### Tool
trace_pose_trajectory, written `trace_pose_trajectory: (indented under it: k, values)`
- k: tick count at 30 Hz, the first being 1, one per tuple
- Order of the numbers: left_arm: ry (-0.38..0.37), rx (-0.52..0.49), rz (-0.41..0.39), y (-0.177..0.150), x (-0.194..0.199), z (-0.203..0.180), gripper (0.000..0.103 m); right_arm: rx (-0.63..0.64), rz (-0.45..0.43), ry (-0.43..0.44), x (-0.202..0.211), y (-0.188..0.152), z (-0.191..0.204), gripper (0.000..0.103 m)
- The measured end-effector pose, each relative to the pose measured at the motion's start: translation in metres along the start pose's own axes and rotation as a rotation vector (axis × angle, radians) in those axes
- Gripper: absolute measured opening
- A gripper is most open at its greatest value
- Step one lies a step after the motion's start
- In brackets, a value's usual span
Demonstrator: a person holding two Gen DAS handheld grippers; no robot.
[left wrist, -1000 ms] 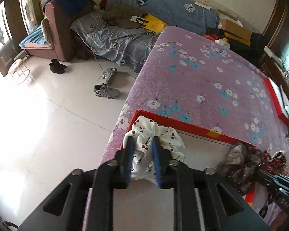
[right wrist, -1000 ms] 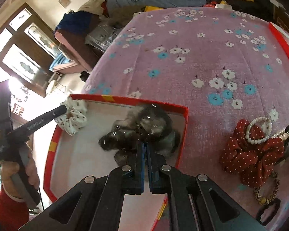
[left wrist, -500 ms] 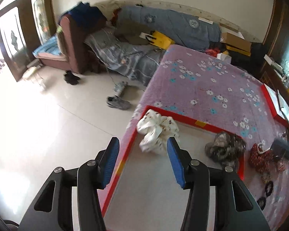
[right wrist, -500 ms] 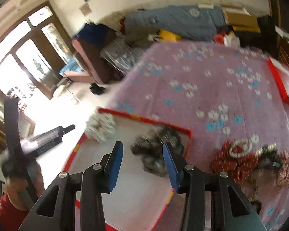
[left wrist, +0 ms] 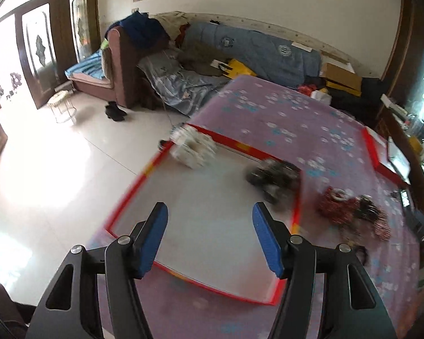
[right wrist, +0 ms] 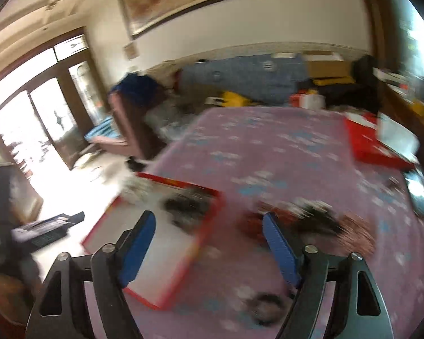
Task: Organize jewelry
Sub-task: 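Withdraw both tools from the box lid back toward the pile, then grasp a black hair tie with the left tool while the right tool grasps a braided black hair tie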
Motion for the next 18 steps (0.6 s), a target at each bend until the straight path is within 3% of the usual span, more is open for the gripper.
trace_pose_trajectory:
  k: [2,4,8,12,18]
  values:
    - [-0.019,-0.009,0.008,-0.01,-0.002,-0.017,0.061,-0.034,0.052,-0.056,-0.003,-0.02,-0.038,0.084]
    - [-0.045,-0.035,0.026,-0.021,-0.008,-0.039,0.061,-0.104,0.164,-0.139,-0.01,-0.046,-0.087,0.084]
    - [-0.106,-0.077,0.087,-0.044,-0.028,-0.084,0.061,-0.227,0.26,-0.174,-0.008,-0.079,-0.149,0.081]
    - [-0.207,-0.125,0.176,-0.072,-0.051,-0.133,0.061,-0.256,0.301,-0.181,-0.007,-0.095,-0.175,0.071]
    - [-0.257,-0.203,0.264,-0.107,-0.074,-0.175,0.061,-0.239,0.364,-0.138,-0.014,-0.118,-0.178,0.055]
Point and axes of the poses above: each gripper's, at about its wrist camera, not at the fingertips, and x roughly against the way its jaws point, z to its left, y to its top, the point moved 6 cm from there along -x, roughly the way its jaws point, and after that the axes turned 6 degrees about -y, right-handed, at the moved point
